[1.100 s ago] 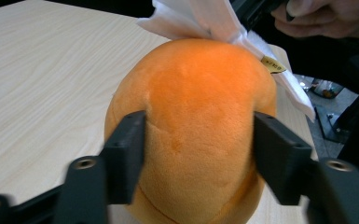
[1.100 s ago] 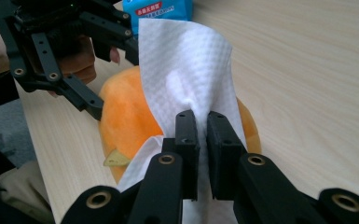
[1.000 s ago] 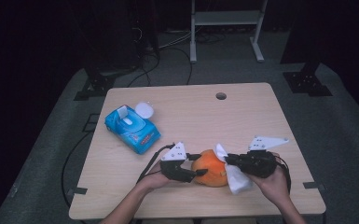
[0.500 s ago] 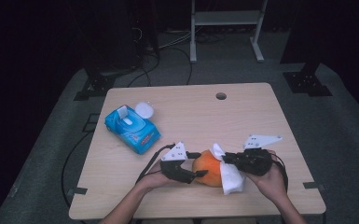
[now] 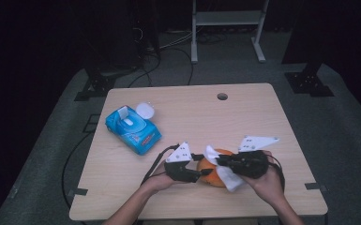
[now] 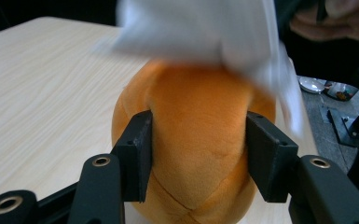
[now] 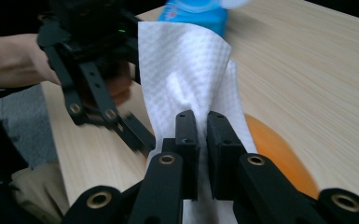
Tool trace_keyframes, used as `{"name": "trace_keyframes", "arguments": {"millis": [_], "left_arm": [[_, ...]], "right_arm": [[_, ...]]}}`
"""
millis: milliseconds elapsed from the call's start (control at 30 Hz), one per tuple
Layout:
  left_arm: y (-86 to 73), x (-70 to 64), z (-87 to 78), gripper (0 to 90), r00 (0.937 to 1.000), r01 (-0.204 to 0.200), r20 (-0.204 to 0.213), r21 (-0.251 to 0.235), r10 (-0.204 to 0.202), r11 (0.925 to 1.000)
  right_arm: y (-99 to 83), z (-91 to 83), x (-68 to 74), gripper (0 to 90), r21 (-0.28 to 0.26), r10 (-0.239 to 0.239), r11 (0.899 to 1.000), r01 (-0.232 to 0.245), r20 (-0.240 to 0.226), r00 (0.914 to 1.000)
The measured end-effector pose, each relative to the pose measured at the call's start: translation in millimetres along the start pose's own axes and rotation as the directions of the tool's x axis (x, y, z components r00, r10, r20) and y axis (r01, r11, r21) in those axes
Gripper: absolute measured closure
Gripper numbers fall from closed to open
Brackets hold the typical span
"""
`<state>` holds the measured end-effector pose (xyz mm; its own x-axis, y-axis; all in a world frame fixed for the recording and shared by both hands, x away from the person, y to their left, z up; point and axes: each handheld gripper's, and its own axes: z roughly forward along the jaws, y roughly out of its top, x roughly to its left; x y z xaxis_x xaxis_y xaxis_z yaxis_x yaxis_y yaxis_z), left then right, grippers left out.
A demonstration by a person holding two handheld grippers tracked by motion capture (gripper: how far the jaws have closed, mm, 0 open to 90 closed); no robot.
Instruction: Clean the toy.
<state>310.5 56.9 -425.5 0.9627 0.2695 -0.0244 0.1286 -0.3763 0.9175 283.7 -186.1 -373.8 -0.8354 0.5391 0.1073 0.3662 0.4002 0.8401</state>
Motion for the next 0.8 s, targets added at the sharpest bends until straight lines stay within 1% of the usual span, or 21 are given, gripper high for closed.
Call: {"name": "trace_keyframes", "arguments": {"millis": [33, 100, 133, 167, 233, 267, 300, 333, 400, 467, 500, 533, 567, 633, 667, 700, 800], "left_arm": [[1.1, -1.3, 0.7, 46.5, 1.0000, -0.008, 0.002, -0.002, 0.008, 1.0000], [0.7, -1.6, 0.5, 46.6, 0.9999, -0.010, -0.004, 0.001, 0.010, 0.9999], [-0.3, -0.7, 0.0, 46.5, 1.0000, -0.008, -0.004, 0.002, 0.008, 1.0000], [-2.3, 0.8, -0.6, 46.5, 1.0000, -0.003, -0.001, 0.000, 0.003, 1.0000], [-5.1, 3.4, -1.6, 46.1, 1.0000, 0.007, -0.003, 0.004, -0.007, 1.0000], [-6.0, 4.4, -1.5, 45.3, 0.9999, 0.015, -0.002, 0.002, -0.015, 0.9999], [-7.4, 6.6, -2.0, 44.3, 0.9997, 0.025, -0.003, 0.004, -0.025, 0.9997], [-7.8, 7.4, -2.0, 40.5, 0.9995, 0.030, -0.004, 0.002, -0.030, 0.9995], [-8.4, 9.5, -1.5, 32.3, 0.9988, 0.048, 0.001, -0.005, -0.048, 0.9988], [-9.4, 10.1, 1.8, 20.4, 0.9974, 0.071, -0.014, 0.012, -0.071, 0.9974], [-11.9, 10.2, 5.0, 18.9, 0.9965, 0.084, -0.009, 0.020, -0.084, 0.9963], [-13.3, 9.8, 6.9, 19.6, 0.9959, 0.091, -0.004, 0.019, -0.091, 0.9957], [-14.6, 8.9, 8.0, 23.5, 0.9965, 0.084, -0.001, 0.016, -0.084, 0.9964], [-13.6, 6.4, 7.7, 34.7, 0.9981, 0.058, -0.021, 0.012, -0.058, 0.9982], [-12.1, 5.7, 6.7, 39.4, 0.9983, 0.054, -0.024, 0.013, -0.053, 0.9985], [-10.7, 4.6, 5.6, 42.1, 0.9986, 0.045, -0.027, 0.012, -0.045, 0.9989], [-8.0, 2.1, 4.9, 43.6, 0.9993, 0.029, -0.026, 0.017, -0.028, 0.9994]], "right_arm": [[3.5, 4.8, 4.6, 83.3, 0.003, -0.015, 1.000, 0.015, -0.008, 0.9998], [8.6, 11.3, 8.9, 83.3, 0.010, -0.038, 0.999, 0.038, -0.015, 0.9992], [10.5, 13.8, 9.7, 83.3, 0.022, -0.051, 0.998, 0.051, -0.004, 0.9987], [10.9, 13.9, 8.8, 83.3, 0.025, -0.054, 0.998, 0.054, 0.001, 0.9986], [9.4, 11.3, 4.4, 83.2, 0.032, -0.055, 0.998, 0.054, 0.032, 0.9980], [7.0, 7.9, -0.3, 83.2, 0.033, -0.048, 0.998, 0.046, 0.048, 0.9977], [4.9, 5.6, -3.7, 83.2, 0.032, -0.037, 0.999, 0.036, 0.054, 0.9978], [-0.2, 1.2, -10.4, 83.2, 0.033, -0.022, 0.999, 0.020, 0.069, 0.9974], [-6.8, -3.6, -17.4, 83.2, 0.030, 0.007, 1.000, -0.010, 0.082, 0.9966], [-13.5, -7.8, -23.8, 83.2, 0.014, 0.044, 0.999, -0.046, 0.078, 0.9960], [-15.2, -9.1, -25.4, 83.2, 0.011, 0.051, 0.999, -0.052, 0.078, 0.9956], [-16.9, -11.1, -26.9, 83.2, 0.006, 0.058, 0.998, -0.058, 0.082, 0.9950], [-17.0, -11.8, -27.0, 83.2, 0.007, 0.058, 0.998, -0.059, 0.083, 0.9948], [-16.0, -11.3, -26.2, 83.2, 0.012, 0.048, 0.999, -0.049, 0.089, 0.9949], [-14.9, -11.1, -24.7, 83.2, 0.017, 0.044, 0.999, -0.046, 0.092, 0.9947], [-13.3, -11.0, -22.8, 83.3, 0.017, 0.038, 0.999, -0.040, 0.090, 0.9952], [-6.1, -8.0, -13.9, 83.3, 0.014, 0.023, 1.000, -0.024, 0.056, 0.9982]]}}
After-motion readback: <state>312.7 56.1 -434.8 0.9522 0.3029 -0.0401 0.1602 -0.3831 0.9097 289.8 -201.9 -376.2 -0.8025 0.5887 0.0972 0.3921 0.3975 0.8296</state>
